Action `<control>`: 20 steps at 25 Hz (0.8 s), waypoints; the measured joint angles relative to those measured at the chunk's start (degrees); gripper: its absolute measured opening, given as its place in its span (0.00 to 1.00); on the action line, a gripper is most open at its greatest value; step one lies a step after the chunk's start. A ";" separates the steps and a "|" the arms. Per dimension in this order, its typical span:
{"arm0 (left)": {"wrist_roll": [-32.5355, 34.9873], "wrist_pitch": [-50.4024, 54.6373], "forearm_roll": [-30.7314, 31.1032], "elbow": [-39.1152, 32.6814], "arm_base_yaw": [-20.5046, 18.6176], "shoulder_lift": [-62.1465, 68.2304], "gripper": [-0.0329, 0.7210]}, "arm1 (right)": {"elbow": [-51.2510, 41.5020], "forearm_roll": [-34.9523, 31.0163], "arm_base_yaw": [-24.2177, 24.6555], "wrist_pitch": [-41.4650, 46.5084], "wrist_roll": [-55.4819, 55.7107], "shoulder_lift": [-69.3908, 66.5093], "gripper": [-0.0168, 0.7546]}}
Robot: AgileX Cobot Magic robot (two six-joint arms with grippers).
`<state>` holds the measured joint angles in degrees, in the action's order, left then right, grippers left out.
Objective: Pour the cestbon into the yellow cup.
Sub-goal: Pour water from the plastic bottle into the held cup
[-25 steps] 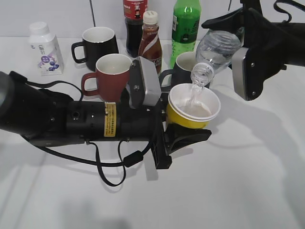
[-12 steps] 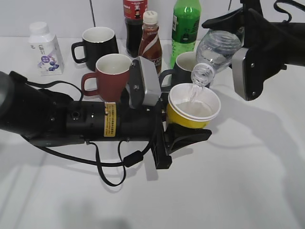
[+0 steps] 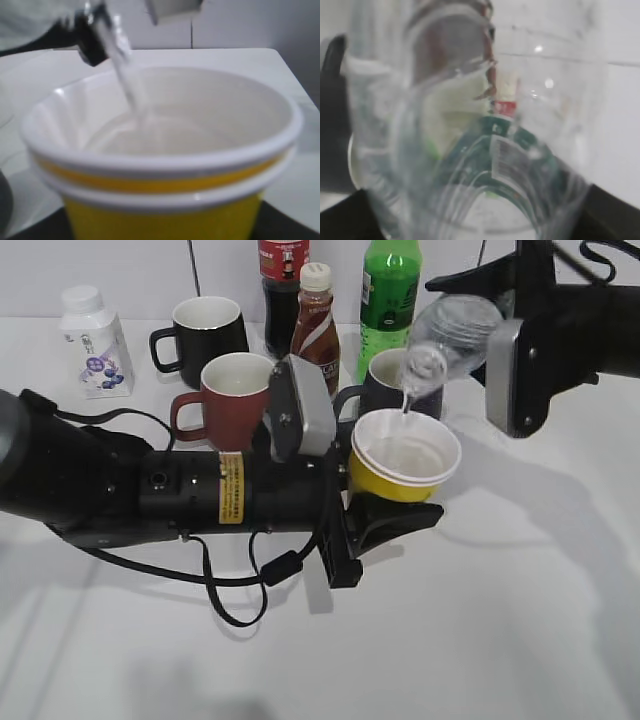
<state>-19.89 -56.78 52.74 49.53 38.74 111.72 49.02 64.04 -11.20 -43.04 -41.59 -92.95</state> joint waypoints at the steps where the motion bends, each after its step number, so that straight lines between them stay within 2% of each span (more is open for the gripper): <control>1: 0.00 0.00 -0.45 0.00 0.00 0.00 0.55 | 0.00 0.00 0.00 -0.38 2.52 0.00 0.62; 7: 0.00 -1.37 -1.02 0.00 -0.62 0.00 0.55 | 0.00 0.21 0.00 -1.21 19.27 0.00 0.62; 14: 0.00 -6.83 -1.57 -0.12 -4.41 0.00 0.55 | 0.00 -0.53 0.00 -5.06 38.44 0.00 0.62; 16: 0.00 -7.23 -1.73 -0.88 -5.73 -0.27 0.55 | 0.00 -3.03 0.00 -5.66 41.25 0.00 0.62; 20: 0.00 -7.37 -1.73 -3.01 -8.93 -2.82 0.55 | 0.00 -12.79 0.00 -5.92 43.90 0.00 0.62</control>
<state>-19.89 -64.16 51.01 46.51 29.82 108.89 49.02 51.25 -11.20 -48.96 2.31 -92.95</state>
